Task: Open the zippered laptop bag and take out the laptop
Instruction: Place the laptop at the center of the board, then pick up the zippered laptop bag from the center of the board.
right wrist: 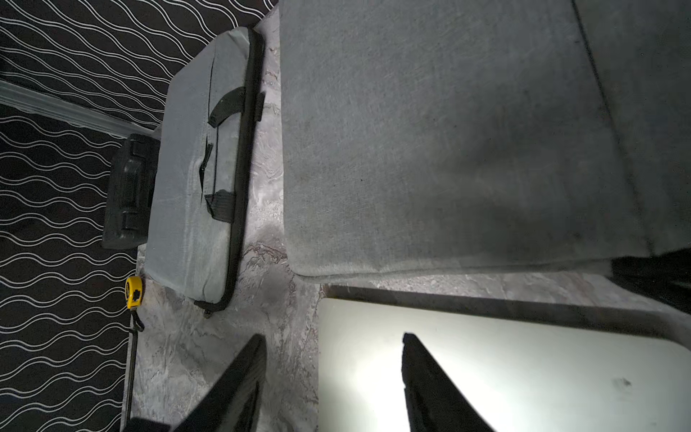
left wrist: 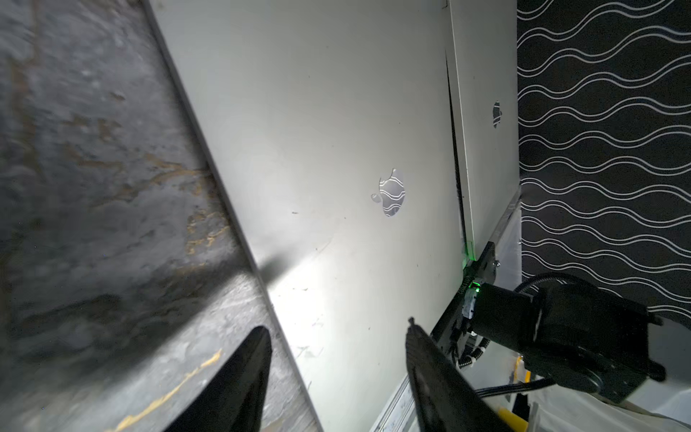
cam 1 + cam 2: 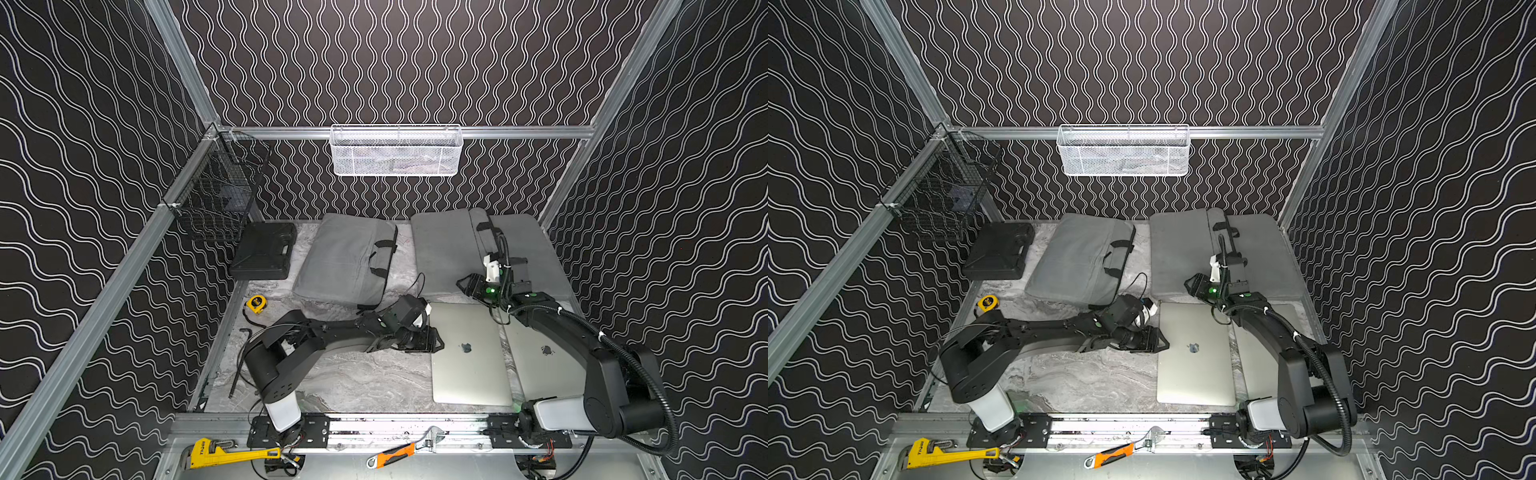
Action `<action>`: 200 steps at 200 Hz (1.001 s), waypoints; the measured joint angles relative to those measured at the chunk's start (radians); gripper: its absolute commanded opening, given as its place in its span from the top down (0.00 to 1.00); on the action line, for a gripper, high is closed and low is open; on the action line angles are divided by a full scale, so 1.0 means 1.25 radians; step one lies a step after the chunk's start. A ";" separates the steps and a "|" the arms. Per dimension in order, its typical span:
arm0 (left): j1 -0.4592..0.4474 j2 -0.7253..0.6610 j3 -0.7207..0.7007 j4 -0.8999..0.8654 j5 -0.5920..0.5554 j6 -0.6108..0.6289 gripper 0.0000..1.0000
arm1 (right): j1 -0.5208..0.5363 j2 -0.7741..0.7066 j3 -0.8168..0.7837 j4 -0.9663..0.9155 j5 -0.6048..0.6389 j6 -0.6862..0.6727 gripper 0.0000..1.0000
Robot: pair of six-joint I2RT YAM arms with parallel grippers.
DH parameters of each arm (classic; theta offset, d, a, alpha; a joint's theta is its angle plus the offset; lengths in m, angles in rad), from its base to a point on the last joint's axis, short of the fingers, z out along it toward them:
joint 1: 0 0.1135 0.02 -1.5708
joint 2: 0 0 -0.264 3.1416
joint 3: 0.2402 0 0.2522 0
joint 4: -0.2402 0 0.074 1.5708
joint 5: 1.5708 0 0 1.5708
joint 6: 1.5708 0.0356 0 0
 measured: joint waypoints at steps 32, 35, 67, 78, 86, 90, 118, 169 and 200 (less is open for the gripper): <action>0.014 -0.047 0.081 -0.196 -0.131 0.132 0.22 | 0.030 0.013 0.000 0.022 0.009 0.005 0.41; 0.017 -0.050 0.090 -0.215 -0.150 0.147 0.21 | 0.032 0.014 0.000 0.024 0.010 0.006 0.41; 0.075 -0.024 0.209 -0.398 -0.354 0.291 0.10 | 0.070 0.015 -0.009 0.048 0.019 0.018 0.41; 0.094 0.006 0.251 -0.435 -0.418 0.338 0.07 | 0.083 0.015 -0.020 0.059 0.021 0.023 0.41; 0.111 0.033 0.280 -0.463 -0.458 0.370 0.06 | 0.090 0.015 -0.029 0.067 0.022 0.026 0.41; 0.121 0.049 0.296 -0.476 -0.478 0.388 0.06 | 0.094 0.016 -0.032 0.070 0.021 0.031 0.41; 0.202 0.155 0.382 -0.525 -0.563 0.482 0.07 | 0.118 0.028 -0.037 0.076 0.021 0.046 0.41; 0.267 0.296 0.484 -0.552 -0.558 0.546 0.14 | 0.162 0.003 -0.076 0.102 0.033 0.060 0.40; 0.266 0.290 0.449 -0.538 -0.527 0.546 0.15 | 0.173 0.009 -0.085 0.106 0.038 0.063 0.40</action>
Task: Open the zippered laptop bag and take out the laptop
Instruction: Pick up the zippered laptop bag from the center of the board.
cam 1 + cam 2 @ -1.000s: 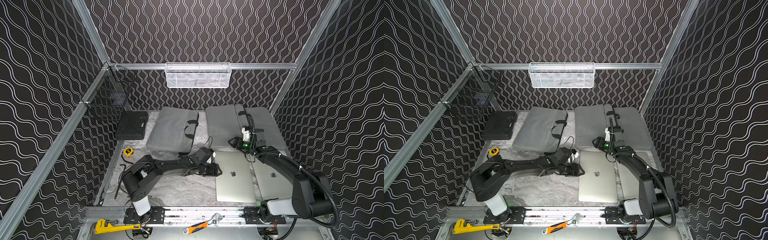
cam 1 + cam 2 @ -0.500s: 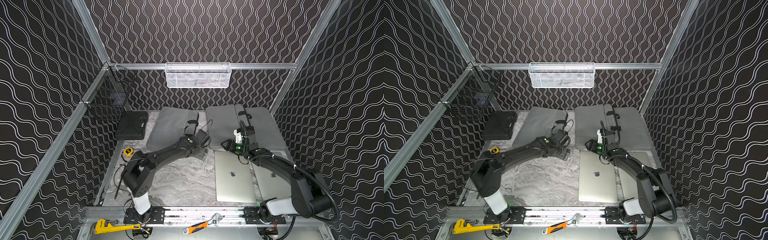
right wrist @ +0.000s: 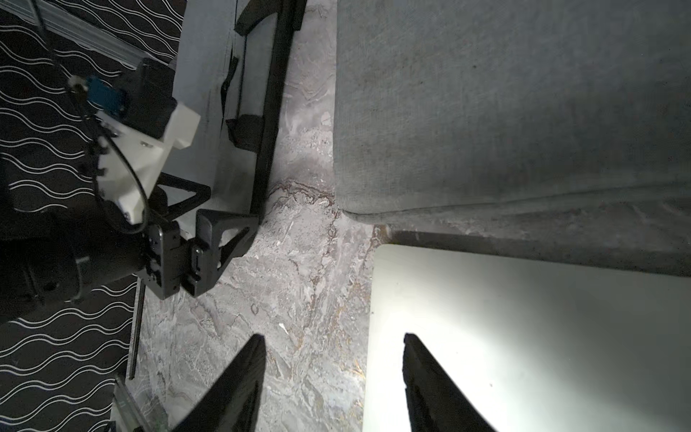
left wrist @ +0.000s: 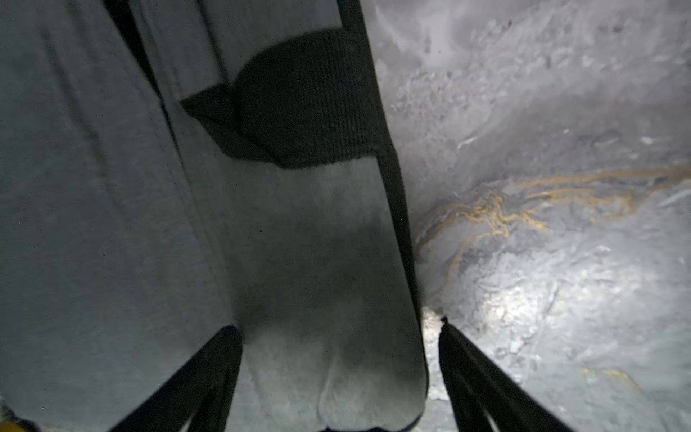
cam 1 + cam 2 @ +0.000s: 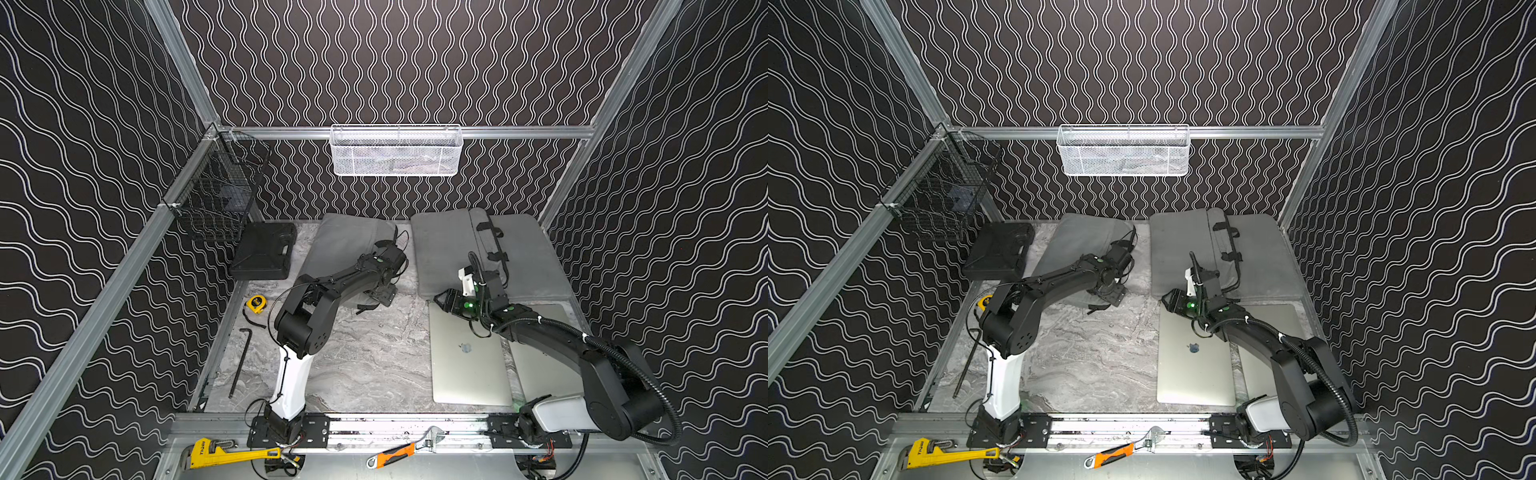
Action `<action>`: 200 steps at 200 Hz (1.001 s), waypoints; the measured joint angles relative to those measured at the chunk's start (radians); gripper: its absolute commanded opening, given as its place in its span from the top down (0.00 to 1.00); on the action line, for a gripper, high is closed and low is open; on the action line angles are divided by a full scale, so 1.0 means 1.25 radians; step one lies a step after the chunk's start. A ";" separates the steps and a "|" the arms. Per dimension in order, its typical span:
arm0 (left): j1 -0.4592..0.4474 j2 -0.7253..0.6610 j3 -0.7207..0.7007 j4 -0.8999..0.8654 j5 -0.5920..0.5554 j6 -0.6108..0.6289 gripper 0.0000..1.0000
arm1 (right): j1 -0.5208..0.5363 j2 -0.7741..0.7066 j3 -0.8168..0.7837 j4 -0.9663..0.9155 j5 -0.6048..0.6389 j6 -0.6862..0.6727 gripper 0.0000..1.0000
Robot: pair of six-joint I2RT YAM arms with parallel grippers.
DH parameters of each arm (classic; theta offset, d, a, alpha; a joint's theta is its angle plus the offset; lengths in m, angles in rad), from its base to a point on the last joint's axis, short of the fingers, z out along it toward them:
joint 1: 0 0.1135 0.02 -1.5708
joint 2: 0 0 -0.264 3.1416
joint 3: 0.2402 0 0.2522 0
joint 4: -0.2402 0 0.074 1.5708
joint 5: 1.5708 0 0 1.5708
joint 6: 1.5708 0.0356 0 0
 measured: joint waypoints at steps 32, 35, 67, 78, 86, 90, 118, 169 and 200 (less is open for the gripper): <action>-0.004 -0.012 -0.054 0.043 0.002 0.000 0.30 | 0.008 0.026 0.024 0.000 0.000 0.002 0.40; -0.004 -0.012 -0.057 0.048 0.002 0.000 0.33 | 0.008 0.031 0.029 0.000 0.000 0.002 0.40; -0.011 -0.024 -0.078 0.077 -0.015 0.004 0.75 | 0.032 0.048 0.055 0.000 -0.007 0.002 0.40; -0.019 -0.033 -0.084 0.086 -0.020 0.017 0.85 | 0.035 0.050 0.058 0.000 -0.020 0.002 0.40; -0.022 -0.039 -0.087 0.088 -0.016 0.017 0.90 | 0.035 0.055 0.061 0.000 -0.014 0.002 0.39; -0.023 -0.042 -0.087 0.088 -0.014 0.018 0.92 | 0.034 0.057 0.063 0.000 -0.014 0.002 0.39; -0.035 -0.075 -0.110 0.090 0.037 0.017 0.99 | 0.034 0.095 0.099 0.000 -0.042 0.016 0.35; -0.037 -0.204 -0.210 0.118 0.174 0.006 1.00 | 0.034 0.210 0.198 0.024 -0.138 0.060 0.31; -0.037 -0.287 -0.280 0.154 0.249 -0.048 1.00 | 0.034 0.280 0.258 0.048 -0.175 0.099 0.28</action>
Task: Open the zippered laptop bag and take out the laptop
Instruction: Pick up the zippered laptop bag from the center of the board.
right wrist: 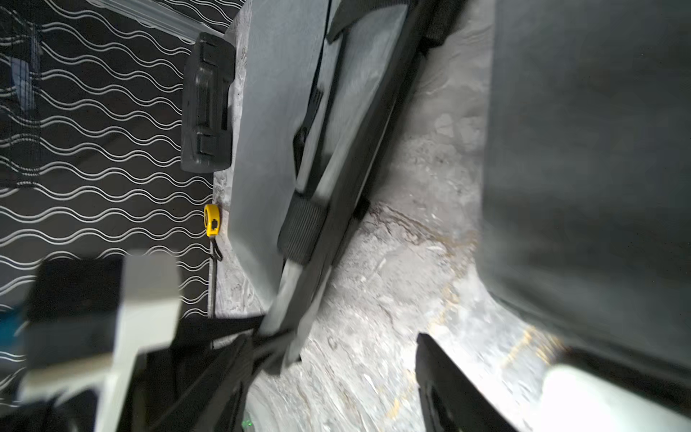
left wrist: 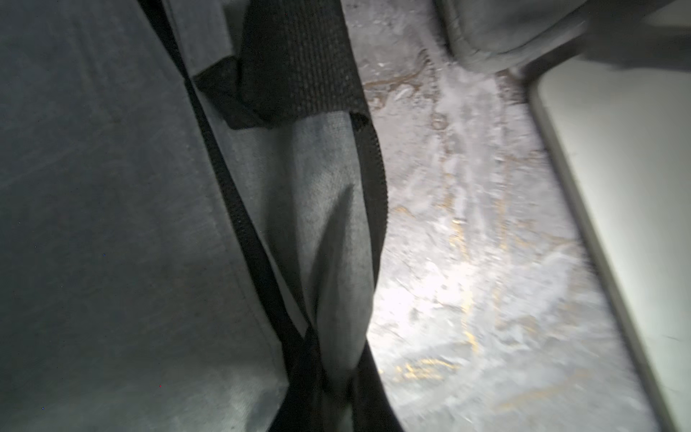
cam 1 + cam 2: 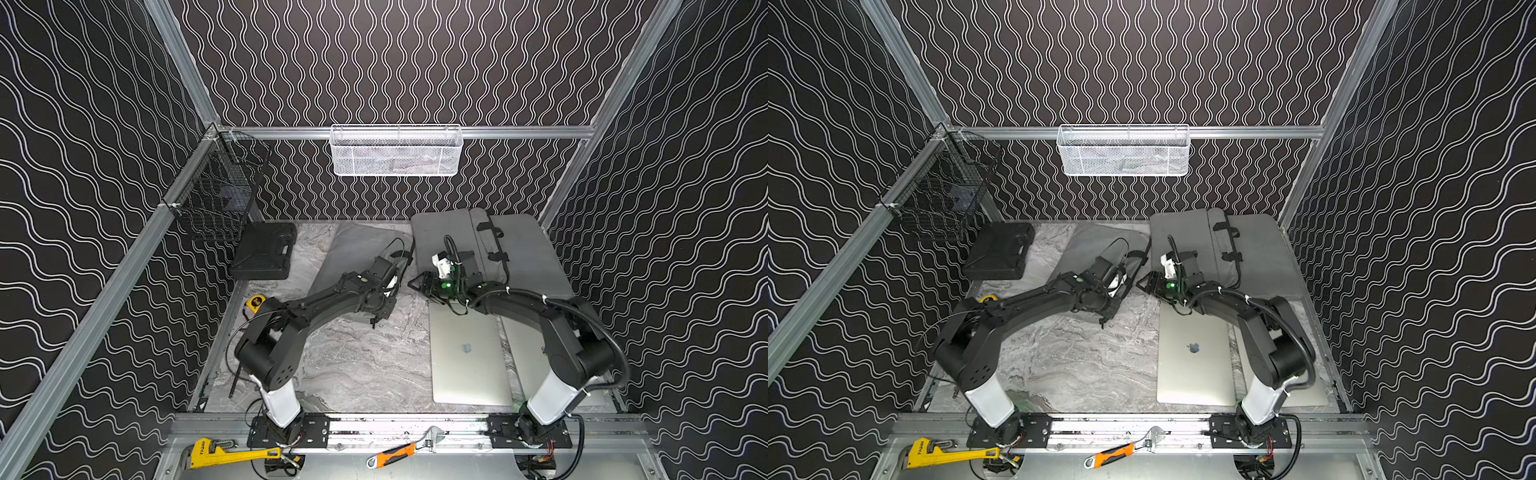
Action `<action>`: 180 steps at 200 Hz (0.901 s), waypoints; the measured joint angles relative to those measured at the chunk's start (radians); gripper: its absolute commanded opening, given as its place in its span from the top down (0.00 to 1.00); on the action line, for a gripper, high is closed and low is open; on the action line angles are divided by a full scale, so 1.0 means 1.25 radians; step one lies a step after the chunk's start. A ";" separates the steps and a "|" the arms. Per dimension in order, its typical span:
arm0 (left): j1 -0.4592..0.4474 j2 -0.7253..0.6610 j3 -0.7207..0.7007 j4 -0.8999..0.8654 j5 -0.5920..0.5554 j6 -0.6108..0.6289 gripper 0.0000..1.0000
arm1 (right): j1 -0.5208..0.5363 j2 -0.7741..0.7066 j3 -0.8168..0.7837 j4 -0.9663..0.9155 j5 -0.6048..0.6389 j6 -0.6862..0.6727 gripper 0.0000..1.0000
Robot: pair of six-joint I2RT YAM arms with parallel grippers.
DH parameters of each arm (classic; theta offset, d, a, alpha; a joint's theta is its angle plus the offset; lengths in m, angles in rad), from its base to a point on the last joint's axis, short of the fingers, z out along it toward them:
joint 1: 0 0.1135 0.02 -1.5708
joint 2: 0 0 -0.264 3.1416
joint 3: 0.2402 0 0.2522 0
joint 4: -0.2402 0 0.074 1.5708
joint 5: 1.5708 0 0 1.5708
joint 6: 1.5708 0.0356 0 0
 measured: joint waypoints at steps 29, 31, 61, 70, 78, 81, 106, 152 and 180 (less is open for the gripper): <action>0.000 -0.063 -0.066 0.053 0.067 -0.062 1.00 | 0.003 0.057 0.037 0.036 -0.031 0.039 0.25; 0.000 -0.067 -0.071 0.058 0.071 -0.065 1.00 | 0.004 0.062 0.040 0.037 -0.031 0.043 0.25; -0.006 -0.099 -0.115 0.104 0.119 -0.126 1.00 | 0.022 0.120 0.074 0.063 -0.063 0.075 0.26; -0.012 -0.103 -0.124 0.120 0.129 -0.143 1.00 | 0.032 0.139 0.089 0.064 -0.071 0.085 0.29; -0.017 -0.107 -0.129 0.131 0.136 -0.152 1.00 | 0.040 0.151 0.103 0.063 -0.077 0.086 0.34; -0.019 -0.108 -0.132 0.134 0.138 -0.158 1.00 | 0.044 0.156 0.109 0.063 -0.080 0.086 0.36; -0.025 -0.115 -0.149 0.161 0.141 -0.188 0.85 | 0.059 0.168 0.132 0.050 -0.066 0.085 0.71; -0.013 -0.168 -0.216 0.237 0.183 -0.248 0.41 | 0.073 0.163 0.149 0.006 -0.051 0.058 0.97; 0.041 -0.231 -0.307 0.316 0.219 -0.299 0.37 | 0.073 0.150 0.154 -0.013 -0.051 0.027 0.99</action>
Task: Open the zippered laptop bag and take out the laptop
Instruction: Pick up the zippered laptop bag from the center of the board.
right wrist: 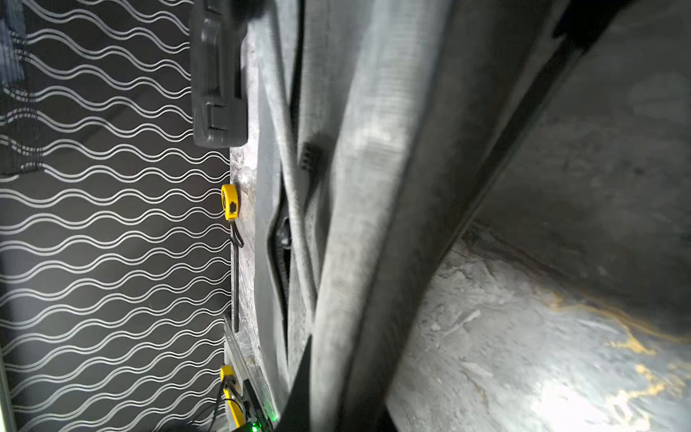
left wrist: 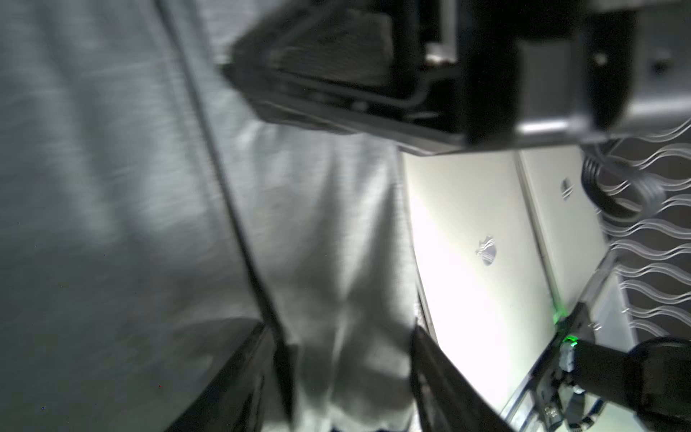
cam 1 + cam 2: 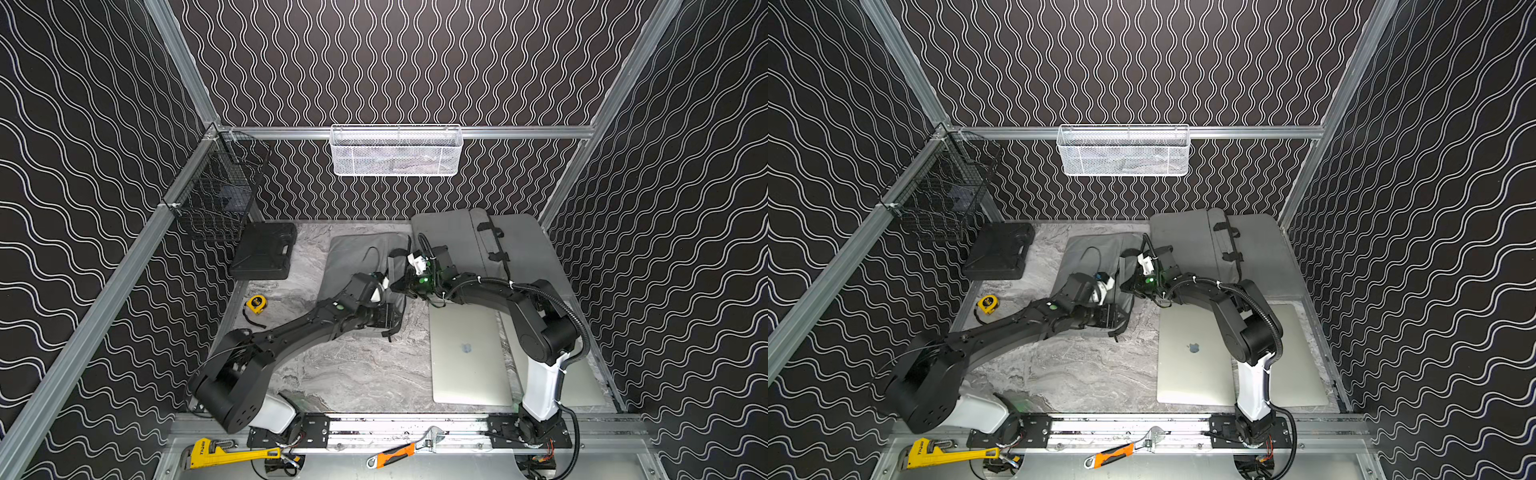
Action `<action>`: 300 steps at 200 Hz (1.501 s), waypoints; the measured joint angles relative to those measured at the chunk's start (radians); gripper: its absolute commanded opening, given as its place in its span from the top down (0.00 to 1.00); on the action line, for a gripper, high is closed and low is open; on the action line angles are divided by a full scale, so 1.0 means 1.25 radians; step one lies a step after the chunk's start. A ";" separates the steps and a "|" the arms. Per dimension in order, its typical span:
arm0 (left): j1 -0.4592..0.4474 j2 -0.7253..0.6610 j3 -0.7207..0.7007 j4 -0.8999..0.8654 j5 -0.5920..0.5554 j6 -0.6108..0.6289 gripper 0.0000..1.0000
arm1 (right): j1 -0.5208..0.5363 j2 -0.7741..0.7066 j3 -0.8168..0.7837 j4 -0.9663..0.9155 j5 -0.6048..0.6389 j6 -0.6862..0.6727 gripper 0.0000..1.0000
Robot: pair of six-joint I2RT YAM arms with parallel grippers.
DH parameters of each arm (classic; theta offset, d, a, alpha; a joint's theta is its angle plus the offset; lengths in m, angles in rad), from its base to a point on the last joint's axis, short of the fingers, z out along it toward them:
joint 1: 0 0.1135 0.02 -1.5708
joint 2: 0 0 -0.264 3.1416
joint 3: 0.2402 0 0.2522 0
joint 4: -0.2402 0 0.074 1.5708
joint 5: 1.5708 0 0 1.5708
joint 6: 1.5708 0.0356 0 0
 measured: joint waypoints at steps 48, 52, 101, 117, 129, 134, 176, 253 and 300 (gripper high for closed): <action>0.068 -0.148 -0.200 0.142 0.014 -0.136 0.18 | -0.005 0.000 0.009 -0.010 -0.016 -0.006 0.98; 0.072 -0.157 -0.221 0.154 0.009 -0.151 0.18 | -0.007 0.000 0.006 -0.007 -0.016 -0.003 0.98; 0.117 -0.124 -0.360 0.400 0.046 -0.317 0.15 | -0.011 0.000 -0.009 0.019 -0.012 0.039 0.98; 0.135 -0.068 -0.392 0.528 0.080 -0.376 0.15 | -0.013 0.000 -0.019 0.043 -0.013 0.056 0.98; 0.143 -0.024 -0.414 0.628 0.096 -0.423 0.15 | -0.016 -0.001 -0.034 0.067 -0.012 0.074 0.98; 0.143 -0.008 -0.420 0.665 0.102 -0.440 0.15 | -0.019 -0.003 -0.039 0.073 -0.012 0.081 0.98; 0.145 0.057 -0.461 0.855 0.113 -0.530 0.15 | -0.038 -0.023 -0.077 0.116 -0.006 0.128 1.00; 0.145 -0.124 -0.473 0.643 0.086 -0.526 0.12 | -0.074 -0.053 -0.121 0.242 0.010 0.231 1.00; 0.145 -0.154 -0.475 0.581 0.063 -0.535 0.14 | -0.078 -0.052 -0.140 0.332 0.024 0.295 0.99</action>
